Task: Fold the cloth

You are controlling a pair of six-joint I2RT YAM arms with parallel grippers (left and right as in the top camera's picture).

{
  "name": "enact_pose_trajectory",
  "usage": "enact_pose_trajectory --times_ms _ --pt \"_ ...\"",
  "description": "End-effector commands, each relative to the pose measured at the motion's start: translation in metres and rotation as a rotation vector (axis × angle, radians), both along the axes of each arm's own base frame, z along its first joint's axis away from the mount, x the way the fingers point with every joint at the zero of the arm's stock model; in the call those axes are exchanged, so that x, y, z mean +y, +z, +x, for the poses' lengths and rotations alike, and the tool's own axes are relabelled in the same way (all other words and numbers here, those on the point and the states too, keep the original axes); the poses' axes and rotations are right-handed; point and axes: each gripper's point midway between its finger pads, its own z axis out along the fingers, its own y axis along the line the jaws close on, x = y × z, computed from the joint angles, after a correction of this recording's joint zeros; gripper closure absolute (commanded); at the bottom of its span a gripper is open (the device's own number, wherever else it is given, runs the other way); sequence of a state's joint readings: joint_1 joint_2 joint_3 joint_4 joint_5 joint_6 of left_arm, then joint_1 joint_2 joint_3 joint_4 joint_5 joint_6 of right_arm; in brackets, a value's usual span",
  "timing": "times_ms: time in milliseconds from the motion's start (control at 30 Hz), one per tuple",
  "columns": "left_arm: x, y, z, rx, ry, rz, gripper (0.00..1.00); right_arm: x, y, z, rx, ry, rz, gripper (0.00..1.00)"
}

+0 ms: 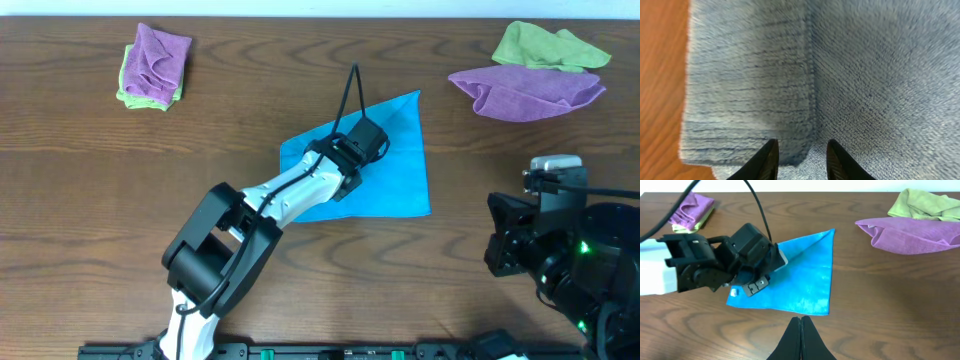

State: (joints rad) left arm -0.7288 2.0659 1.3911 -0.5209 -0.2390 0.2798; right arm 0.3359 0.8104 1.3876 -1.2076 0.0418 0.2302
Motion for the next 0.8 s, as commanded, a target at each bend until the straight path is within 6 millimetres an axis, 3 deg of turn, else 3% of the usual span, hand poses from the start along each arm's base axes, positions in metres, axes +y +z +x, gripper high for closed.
enact_pose_trajectory --times_ms 0,300,467,667,767 --pt "0.005 -0.008 0.001 0.024 -0.033 0.039 0.67 -0.002 0.004 0.0 -0.016 -0.002 -0.012 0.99" --pt "0.014 -0.009 0.005 0.029 -0.054 0.062 0.68 -0.001 0.006 0.001 -0.023 -0.002 -0.01 0.99" --pt "0.011 -0.007 0.009 0.014 -0.052 0.048 0.89 -0.001 0.007 0.002 -0.027 -0.002 -0.008 0.99" --pt "0.008 -0.01 0.006 0.036 -0.068 0.028 0.94 -0.001 0.007 0.002 -0.028 -0.002 -0.008 0.99" --pt "0.017 -0.006 0.017 -0.006 -0.041 0.055 0.94 -0.001 0.007 0.002 -0.027 -0.002 -0.008 0.99"
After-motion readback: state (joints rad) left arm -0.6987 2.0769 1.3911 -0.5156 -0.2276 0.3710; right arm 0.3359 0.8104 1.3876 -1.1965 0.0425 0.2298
